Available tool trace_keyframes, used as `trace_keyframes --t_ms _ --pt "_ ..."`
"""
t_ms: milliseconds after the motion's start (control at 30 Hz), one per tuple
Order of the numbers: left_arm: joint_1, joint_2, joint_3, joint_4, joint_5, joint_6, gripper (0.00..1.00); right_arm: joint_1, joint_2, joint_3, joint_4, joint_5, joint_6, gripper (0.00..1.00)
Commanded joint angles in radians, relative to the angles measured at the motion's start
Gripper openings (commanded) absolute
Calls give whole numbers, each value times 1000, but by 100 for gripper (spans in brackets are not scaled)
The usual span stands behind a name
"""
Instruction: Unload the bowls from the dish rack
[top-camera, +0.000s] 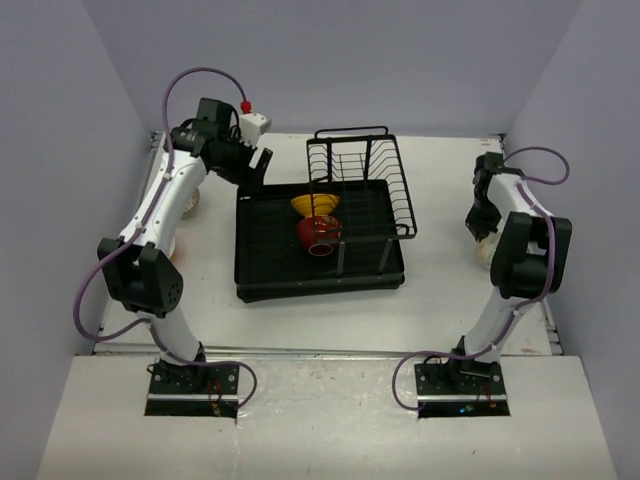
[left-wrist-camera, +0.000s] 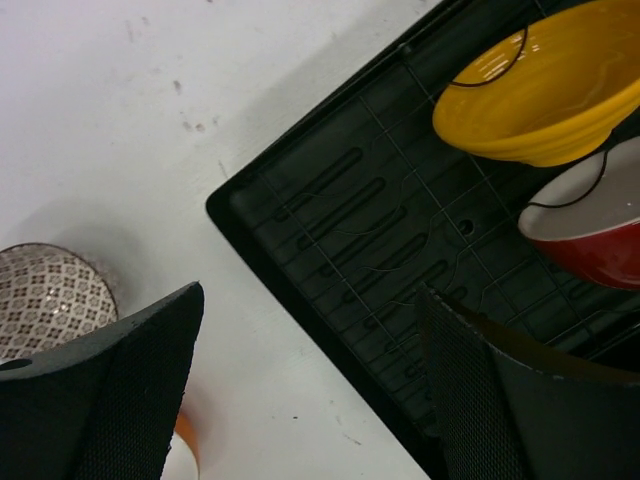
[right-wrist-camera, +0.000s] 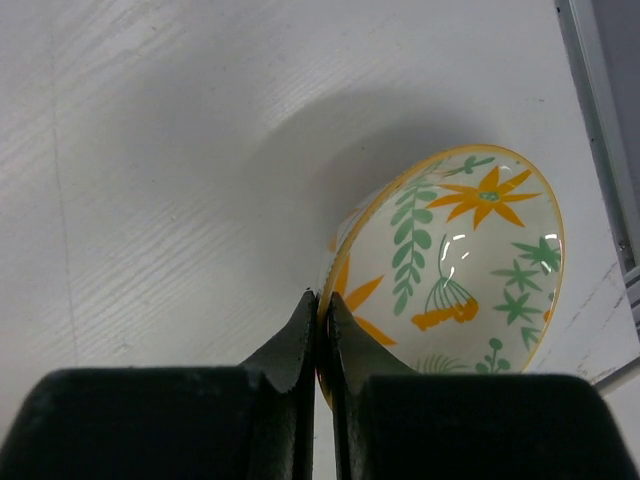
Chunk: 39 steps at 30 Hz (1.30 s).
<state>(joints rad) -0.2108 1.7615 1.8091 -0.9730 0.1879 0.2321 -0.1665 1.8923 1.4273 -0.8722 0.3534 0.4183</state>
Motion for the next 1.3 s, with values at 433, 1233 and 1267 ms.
trace_keyframes --t_ms 433,1233,1267 --pt "11 135 128 -7 335 179 84 -1 -36 -33 4 -1 -26 48" --pt "21 -199 -433 375 642 610 74 8 -499 55 -134 -272 33 61" --pt "27 -173 -409 353 685 645 74 19 -565 45 -140 -284 43 61"
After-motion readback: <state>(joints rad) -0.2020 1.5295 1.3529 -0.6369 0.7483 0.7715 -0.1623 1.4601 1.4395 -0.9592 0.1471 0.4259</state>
